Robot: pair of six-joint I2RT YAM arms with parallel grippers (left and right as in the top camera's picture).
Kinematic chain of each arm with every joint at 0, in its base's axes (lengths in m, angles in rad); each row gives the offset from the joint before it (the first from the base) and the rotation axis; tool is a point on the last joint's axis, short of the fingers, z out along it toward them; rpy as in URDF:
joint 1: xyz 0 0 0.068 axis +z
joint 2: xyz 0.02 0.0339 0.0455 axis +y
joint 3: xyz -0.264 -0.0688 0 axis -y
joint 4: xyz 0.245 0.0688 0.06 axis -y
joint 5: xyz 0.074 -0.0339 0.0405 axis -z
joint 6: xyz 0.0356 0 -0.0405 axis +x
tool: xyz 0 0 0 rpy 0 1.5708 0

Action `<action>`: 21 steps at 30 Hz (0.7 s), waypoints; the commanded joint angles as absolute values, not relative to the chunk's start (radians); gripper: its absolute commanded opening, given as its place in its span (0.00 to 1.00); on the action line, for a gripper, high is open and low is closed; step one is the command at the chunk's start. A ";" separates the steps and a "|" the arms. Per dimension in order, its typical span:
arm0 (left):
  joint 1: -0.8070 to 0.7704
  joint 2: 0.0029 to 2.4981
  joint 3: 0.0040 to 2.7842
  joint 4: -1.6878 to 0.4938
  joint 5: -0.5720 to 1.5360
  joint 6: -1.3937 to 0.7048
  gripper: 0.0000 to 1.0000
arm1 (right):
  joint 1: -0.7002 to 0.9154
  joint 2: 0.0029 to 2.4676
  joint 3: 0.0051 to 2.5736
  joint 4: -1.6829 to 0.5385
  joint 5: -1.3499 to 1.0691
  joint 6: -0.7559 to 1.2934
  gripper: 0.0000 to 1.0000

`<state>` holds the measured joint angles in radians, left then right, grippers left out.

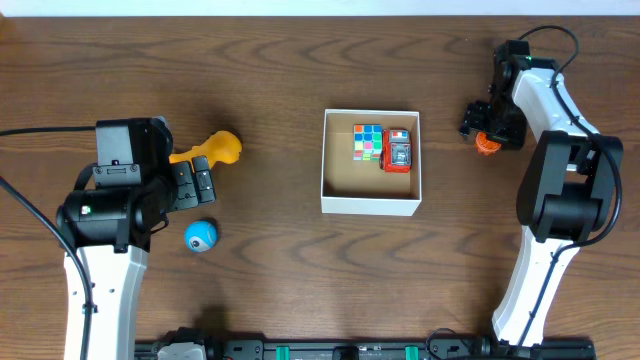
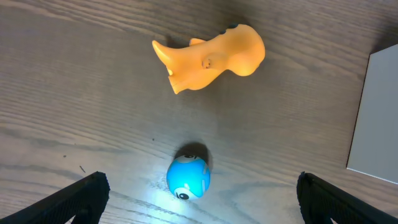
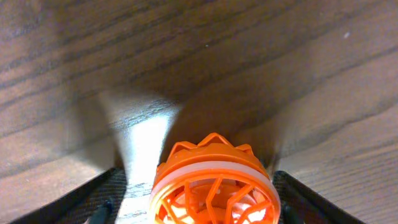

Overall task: Pack container
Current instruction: 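Lower and close the right gripper on the orange lid, then carry the orange lid left and drop it into the box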

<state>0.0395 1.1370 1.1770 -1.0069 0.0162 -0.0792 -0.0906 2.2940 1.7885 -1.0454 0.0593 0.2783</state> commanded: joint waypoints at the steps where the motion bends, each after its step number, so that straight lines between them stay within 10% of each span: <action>1: 0.047 1.136 1.197 -1.010 0.015 -0.088 0.98 | -0.098 2.313 1.785 -1.044 0.063 0.275 0.72; 21: 0.047 1.136 1.197 -1.010 0.014 -0.088 0.98 | -0.090 2.264 1.786 -1.077 0.063 0.275 0.33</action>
<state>0.0395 1.1370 1.1770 -1.0069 0.0158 -0.0788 -0.0906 2.2936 1.7885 -1.0664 0.0589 0.2768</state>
